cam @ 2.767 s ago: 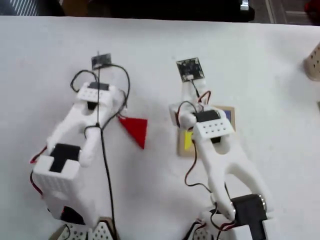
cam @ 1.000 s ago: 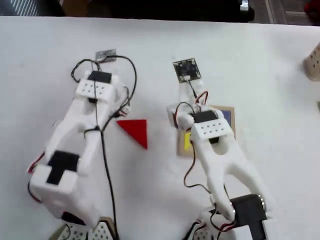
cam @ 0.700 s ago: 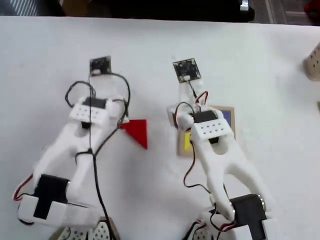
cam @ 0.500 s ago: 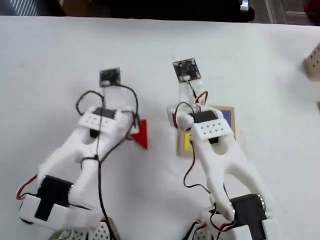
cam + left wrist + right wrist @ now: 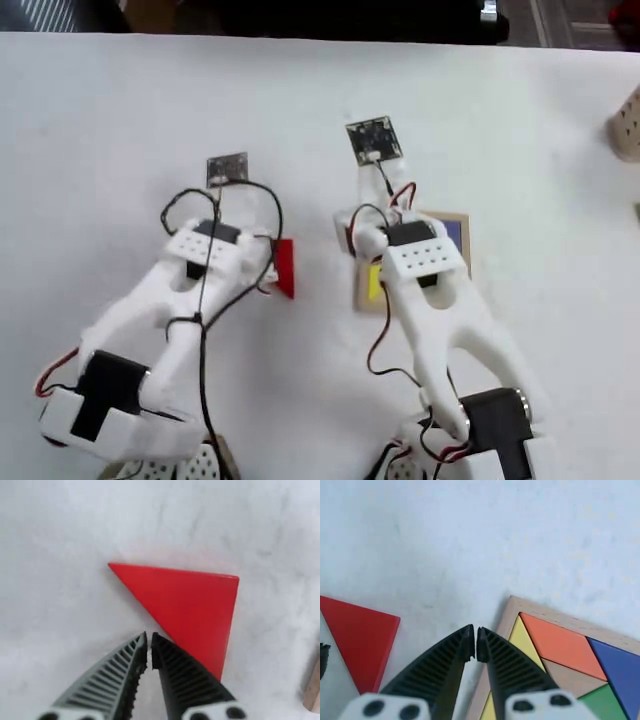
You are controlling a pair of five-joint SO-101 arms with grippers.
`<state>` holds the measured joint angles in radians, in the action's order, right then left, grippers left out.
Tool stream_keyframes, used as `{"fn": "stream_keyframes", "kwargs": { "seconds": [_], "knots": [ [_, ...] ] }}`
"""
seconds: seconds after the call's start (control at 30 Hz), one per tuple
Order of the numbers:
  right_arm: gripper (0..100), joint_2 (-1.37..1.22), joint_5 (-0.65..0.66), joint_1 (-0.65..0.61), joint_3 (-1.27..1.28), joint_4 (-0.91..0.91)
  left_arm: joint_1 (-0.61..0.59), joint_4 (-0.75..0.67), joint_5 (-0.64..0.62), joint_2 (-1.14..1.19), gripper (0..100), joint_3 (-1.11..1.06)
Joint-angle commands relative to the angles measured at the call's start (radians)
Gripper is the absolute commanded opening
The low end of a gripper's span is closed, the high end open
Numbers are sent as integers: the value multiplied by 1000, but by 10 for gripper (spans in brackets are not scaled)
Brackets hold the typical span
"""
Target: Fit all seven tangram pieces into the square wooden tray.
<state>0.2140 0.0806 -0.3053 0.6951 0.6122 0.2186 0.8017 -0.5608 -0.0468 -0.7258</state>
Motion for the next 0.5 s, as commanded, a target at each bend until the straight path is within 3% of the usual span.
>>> {"fn": "stream_keyframes", "kwargs": {
  "seconds": [0.0, 0.13, 0.47],
  "knots": [
    [21, 39, 12, -8, -12, -10, -50, -46, 18, 107, 21, 100],
    [21, 39, 12, -8, -12, -10, -54, 44, 18, 240, 23, 261],
    [21, 39, 12, -8, -12, -8, -67, 46, 26, 444, 23, 571]
  ]
}}
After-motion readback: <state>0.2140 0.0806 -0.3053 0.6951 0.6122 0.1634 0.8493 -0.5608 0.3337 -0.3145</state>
